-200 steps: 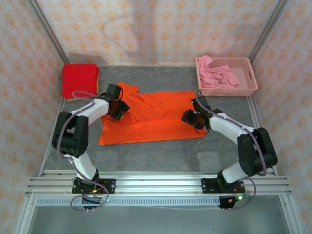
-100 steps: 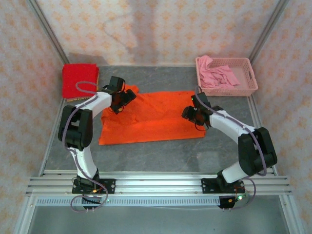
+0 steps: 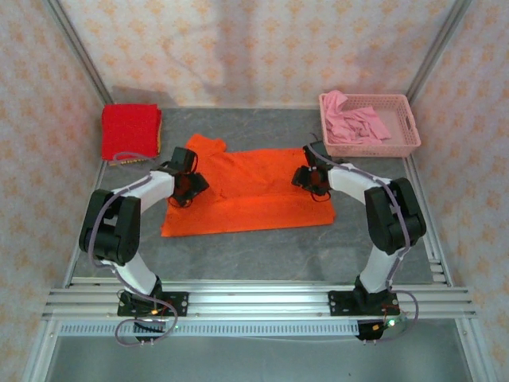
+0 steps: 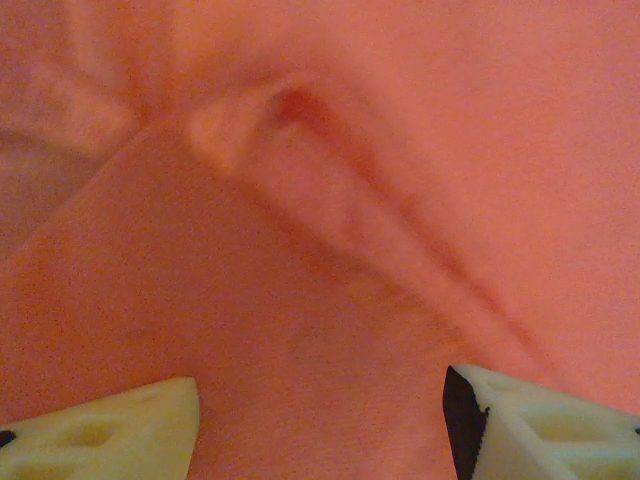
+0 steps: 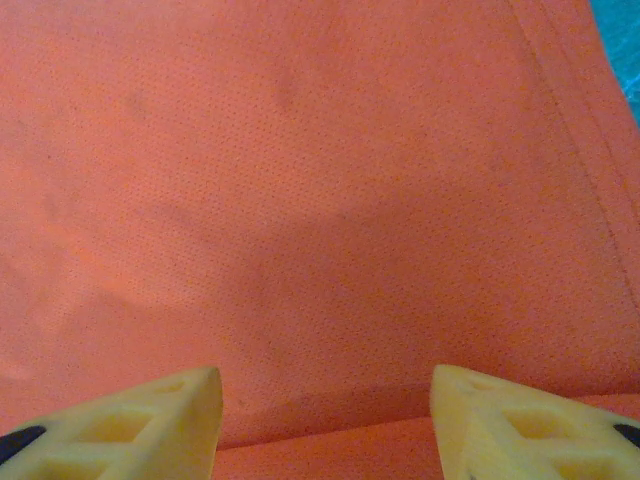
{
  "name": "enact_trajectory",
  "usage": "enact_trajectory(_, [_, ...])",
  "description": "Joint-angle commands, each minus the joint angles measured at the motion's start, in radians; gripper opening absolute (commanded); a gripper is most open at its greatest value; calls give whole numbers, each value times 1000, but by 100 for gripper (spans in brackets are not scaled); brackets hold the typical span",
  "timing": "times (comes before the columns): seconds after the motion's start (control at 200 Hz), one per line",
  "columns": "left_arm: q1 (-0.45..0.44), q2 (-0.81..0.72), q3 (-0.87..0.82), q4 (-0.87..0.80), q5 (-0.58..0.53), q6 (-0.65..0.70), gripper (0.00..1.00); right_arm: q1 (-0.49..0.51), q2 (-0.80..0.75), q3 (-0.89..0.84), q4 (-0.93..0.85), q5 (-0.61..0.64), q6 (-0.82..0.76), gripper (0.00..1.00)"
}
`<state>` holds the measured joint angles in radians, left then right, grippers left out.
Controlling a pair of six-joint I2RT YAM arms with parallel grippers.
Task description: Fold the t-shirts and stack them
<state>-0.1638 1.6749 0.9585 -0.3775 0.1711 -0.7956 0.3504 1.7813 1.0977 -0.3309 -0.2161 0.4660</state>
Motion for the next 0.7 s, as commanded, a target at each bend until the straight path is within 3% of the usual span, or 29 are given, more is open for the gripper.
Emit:
enact_trajectory(0.0, [2,-55,-53,6,-34,-29,66,-2,-33,-81,6,-13,-4,58])
enact_trajectory(0.2, [0,-140,-201,5,-29,-76,66,0,-119,-231,39,-31,35,58])
enact_trajectory(0.38, [0,-225,-255,-22,-40,-85,68,3,-183,-263,33,-49,47,58])
enact_trajectory(0.54, [0,-264,-121,-111,-105,-20,77,3,-240,-197,14,-45,34,58])
enact_trajectory(0.69, [1,-172,100,-185,-202,59,84,0,-245,-110,6,-6,14,59])
